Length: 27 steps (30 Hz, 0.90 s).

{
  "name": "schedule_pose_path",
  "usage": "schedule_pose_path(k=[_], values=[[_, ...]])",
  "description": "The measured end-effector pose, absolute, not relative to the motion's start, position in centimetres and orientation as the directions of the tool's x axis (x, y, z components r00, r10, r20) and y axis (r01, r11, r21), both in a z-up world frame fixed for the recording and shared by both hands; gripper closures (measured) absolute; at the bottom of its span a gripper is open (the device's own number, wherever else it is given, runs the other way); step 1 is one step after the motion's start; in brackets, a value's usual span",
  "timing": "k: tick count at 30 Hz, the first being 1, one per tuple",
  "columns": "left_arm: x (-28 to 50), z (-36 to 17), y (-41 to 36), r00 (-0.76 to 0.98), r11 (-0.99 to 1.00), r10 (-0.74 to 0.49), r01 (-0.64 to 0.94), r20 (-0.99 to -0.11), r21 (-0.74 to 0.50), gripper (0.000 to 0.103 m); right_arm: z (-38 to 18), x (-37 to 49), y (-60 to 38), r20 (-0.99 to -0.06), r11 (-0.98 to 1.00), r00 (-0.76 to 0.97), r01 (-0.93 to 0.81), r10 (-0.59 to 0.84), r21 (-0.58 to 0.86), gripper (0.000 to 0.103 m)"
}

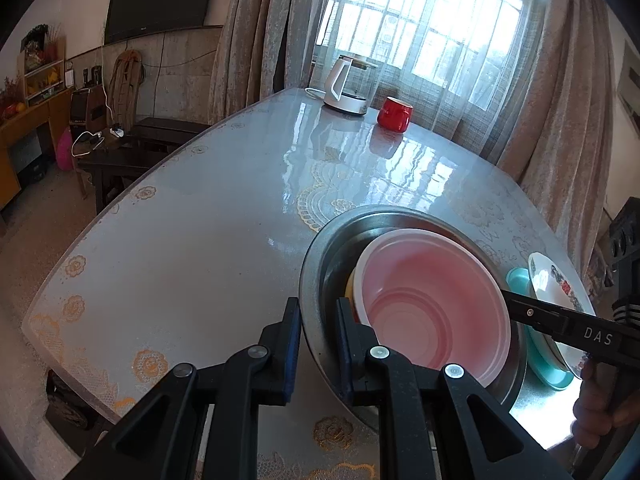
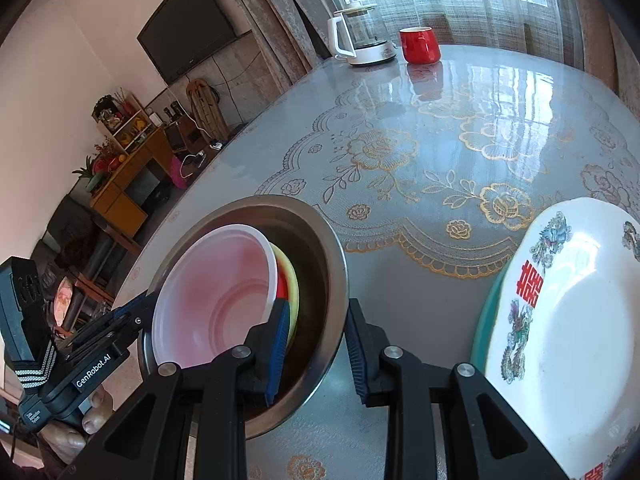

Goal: Organize plates and bowls
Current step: 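Carry the steel basin with nested bowls toward the plate stack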

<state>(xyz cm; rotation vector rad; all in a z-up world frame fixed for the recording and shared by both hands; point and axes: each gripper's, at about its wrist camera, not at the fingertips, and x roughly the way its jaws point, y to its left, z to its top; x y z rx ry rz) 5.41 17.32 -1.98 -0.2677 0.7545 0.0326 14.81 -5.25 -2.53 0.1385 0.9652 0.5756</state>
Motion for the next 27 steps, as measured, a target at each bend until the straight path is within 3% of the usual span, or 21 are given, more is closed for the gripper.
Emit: schedule_pose_path(k=[16,27], values=[[5.4,0.0,15.0,0.743,0.976,-0.088,-0.068,-0.663,-0.206,0.087,-0.8,13.7,-8.8,-0.675,0.829,0.484,-0.375,0.557,0.415,0.074],[6.8,2.2,10.5,0.746,0.977,-0.181,0.064,-0.641,-0.203,0.087,1.4,11.9,-14.5,-0.612,0.834,0.571,-0.312,0.547,0.454,0.074]])
